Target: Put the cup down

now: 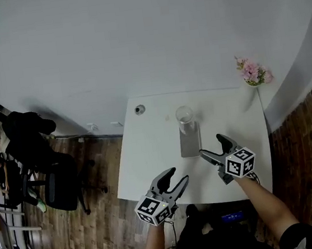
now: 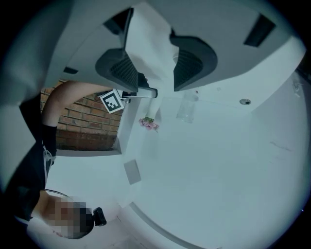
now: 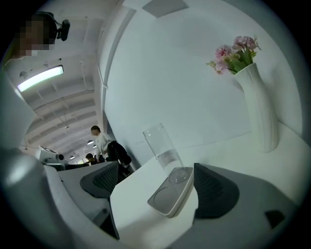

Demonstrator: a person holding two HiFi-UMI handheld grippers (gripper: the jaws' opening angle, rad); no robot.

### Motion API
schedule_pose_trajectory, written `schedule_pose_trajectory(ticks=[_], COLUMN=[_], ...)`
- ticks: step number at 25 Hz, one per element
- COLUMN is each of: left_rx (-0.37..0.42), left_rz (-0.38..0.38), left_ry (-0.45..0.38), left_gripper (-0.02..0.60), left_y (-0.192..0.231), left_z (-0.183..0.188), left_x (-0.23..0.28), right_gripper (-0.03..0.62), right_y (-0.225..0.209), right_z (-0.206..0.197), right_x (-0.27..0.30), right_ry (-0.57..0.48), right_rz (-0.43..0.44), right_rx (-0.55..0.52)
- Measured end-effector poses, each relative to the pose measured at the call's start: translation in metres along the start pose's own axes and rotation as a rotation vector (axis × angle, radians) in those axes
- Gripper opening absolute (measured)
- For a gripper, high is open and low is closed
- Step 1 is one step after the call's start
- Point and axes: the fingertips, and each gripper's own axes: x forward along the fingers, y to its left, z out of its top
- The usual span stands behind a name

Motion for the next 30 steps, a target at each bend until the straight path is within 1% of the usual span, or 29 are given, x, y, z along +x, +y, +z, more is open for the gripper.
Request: schedule_pose_trajectory(ticks=[3, 5, 6, 7, 8, 9, 11, 14, 17, 21, 24, 27, 28, 29, 30], left_rx=[-0.012, -0.007, -0.004, -0.001, 0.001, 0.001, 0.0, -0.009, -0.018, -0.027, -0.018, -0.034, -0.042, -0.052, -0.063], left_rz=[-0.014, -0.024, -0.028, -0.031, -0.035, -0.04, -0.054, -0.074, -0.08, -0.071, -0.077, -0.102, -0.109, -0.118, -0.129], left_ry=[0.007, 0.008, 0.006, 0.004, 0.002, 0.0, -0.006, -0.013, -0.018, -0.032, -0.04, -0.056, -0.067, -0.08, -0.093], left_gripper=[0.236, 0.236, 0.236, 0.236, 0.236, 0.236, 0.236, 0.236, 0.236, 0.235, 0.218, 0.14, 0.085, 0.052, 0.034], left_y=[-0.013, -0.018, -0.02, -0.022, -0.025, -0.028, -0.034, -0.046, -0.053, -0.055, -0.058, -0.058, -0.058, -0.059, -0.06], left_z=[-0.007, -0.007, -0.005, -0.004, -0.003, -0.002, 0.0, -0.002, -0.004, -0.004, -0.005, -0.007, -0.007, -0.006, -0.005], left_x=[-0.001, -0.001, -0.001, 0.0, 0.0, 0.001, 0.003, 0.003, -0.001, -0.006, -0.011, -0.018, -0.02, -0.022, -0.023], right_gripper=[0.499, 0.481, 0.447, 0.382, 0.339, 0.298, 0.195, 0.081, 0.036, 0.018, 0.014, 0.014, 0.014, 0.012, 0.013], right_y=[0.011, 0.02, 0.025, 0.029, 0.033, 0.038, 0.046, 0.062, 0.078, 0.096, 0.105, 0.106, 0.106, 0.105, 0.105], right_z=[-0.006, -0.006, -0.006, -0.005, -0.003, -0.001, 0.007, 0.009, 0.002, -0.009, -0.018, -0.024, -0.023, -0.021, -0.019], right_x=[-0.028, -0.041, -0.046, -0.052, -0.058, -0.063, -0.074, -0.089, -0.094, -0.094, -0.094, -0.091, -0.09, -0.09, -0.089], right_ry=[0.023, 0.037, 0.042, 0.043, 0.036, 0.022, -0.023, -0.065, -0.06, -0.021, 0.02, 0.076, 0.086, 0.091, 0.092], right_rz=[0.028, 0.054, 0.064, 0.07, 0.073, 0.076, 0.079, 0.083, 0.109, 0.155, 0.183, 0.198, 0.2, 0.203, 0.207], right_rx=[0.064, 0.073, 0.066, 0.057, 0.05, 0.045, 0.039, 0.037, 0.048, 0.054, -0.004, -0.107, -0.132, -0.148, -0.154])
